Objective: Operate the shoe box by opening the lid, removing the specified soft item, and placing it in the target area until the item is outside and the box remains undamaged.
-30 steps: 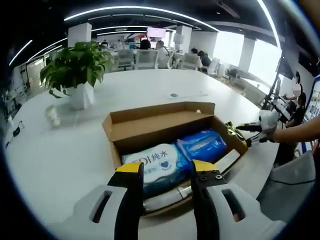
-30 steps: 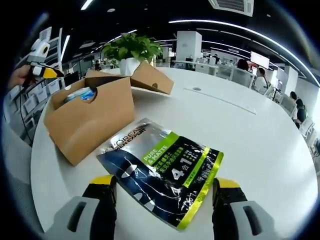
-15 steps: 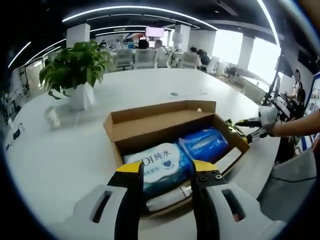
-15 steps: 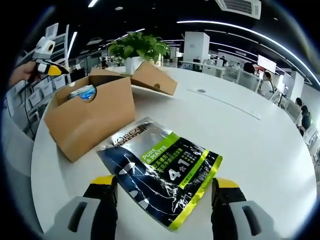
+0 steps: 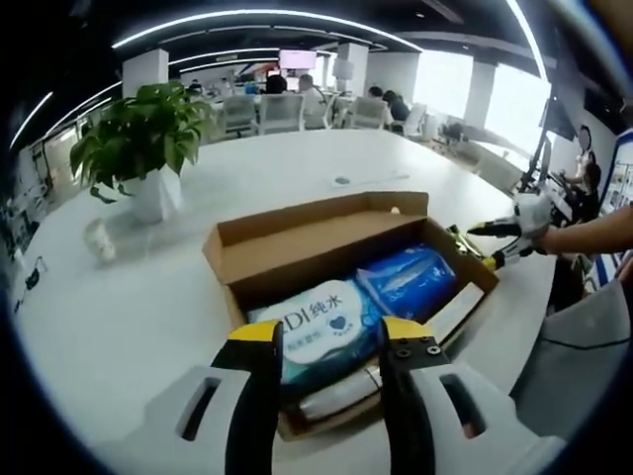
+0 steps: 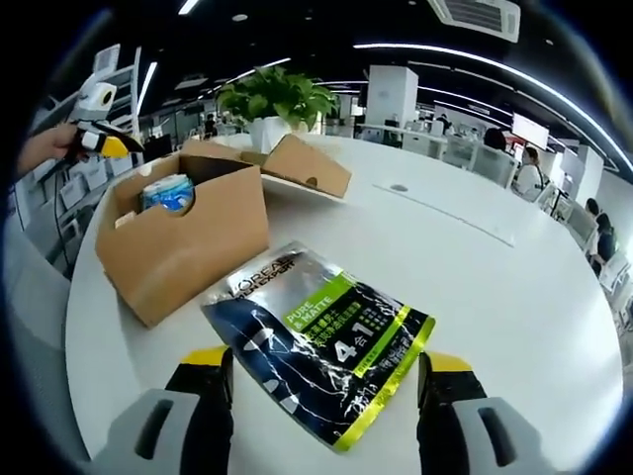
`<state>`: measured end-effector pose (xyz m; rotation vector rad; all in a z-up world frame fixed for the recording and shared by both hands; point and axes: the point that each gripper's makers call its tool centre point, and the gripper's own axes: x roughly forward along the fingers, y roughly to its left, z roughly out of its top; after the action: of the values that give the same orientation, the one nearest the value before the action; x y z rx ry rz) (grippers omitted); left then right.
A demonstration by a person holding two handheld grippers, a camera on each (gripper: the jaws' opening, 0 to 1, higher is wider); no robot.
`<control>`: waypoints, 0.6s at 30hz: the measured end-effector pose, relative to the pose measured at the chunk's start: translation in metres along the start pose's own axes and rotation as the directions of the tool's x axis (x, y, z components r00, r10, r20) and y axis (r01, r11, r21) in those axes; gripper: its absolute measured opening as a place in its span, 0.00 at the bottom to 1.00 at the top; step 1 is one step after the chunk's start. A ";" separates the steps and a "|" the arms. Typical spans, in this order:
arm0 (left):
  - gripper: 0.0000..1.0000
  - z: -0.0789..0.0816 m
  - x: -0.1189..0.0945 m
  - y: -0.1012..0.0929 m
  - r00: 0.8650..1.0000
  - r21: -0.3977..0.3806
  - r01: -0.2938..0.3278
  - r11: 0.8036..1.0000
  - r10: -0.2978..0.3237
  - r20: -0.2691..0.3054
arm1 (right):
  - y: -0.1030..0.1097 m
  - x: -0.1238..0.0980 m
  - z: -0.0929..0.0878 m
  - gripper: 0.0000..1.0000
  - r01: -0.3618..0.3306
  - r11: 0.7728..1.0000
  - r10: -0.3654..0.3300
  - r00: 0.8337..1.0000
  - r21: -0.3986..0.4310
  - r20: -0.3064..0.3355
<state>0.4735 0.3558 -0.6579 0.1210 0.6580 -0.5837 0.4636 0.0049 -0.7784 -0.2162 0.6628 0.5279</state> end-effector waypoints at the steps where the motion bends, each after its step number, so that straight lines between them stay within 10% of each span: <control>1: 0.39 -0.001 0.001 0.000 1.000 0.017 0.006 1.000 -0.006 -0.009 | 0.000 -0.001 0.002 0.76 -0.001 1.000 0.001 1.000 -0.004 0.005; 18: 0.43 0.001 0.013 -0.004 0.991 0.207 0.103 0.973 -0.082 -0.108 | -0.003 -0.020 0.023 0.77 -0.022 0.998 0.023 1.000 -0.067 0.017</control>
<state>0.4801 0.3461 -0.6643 0.3215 0.6988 -0.7415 0.4648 0.0025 -0.7478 -0.2665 0.6317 0.5732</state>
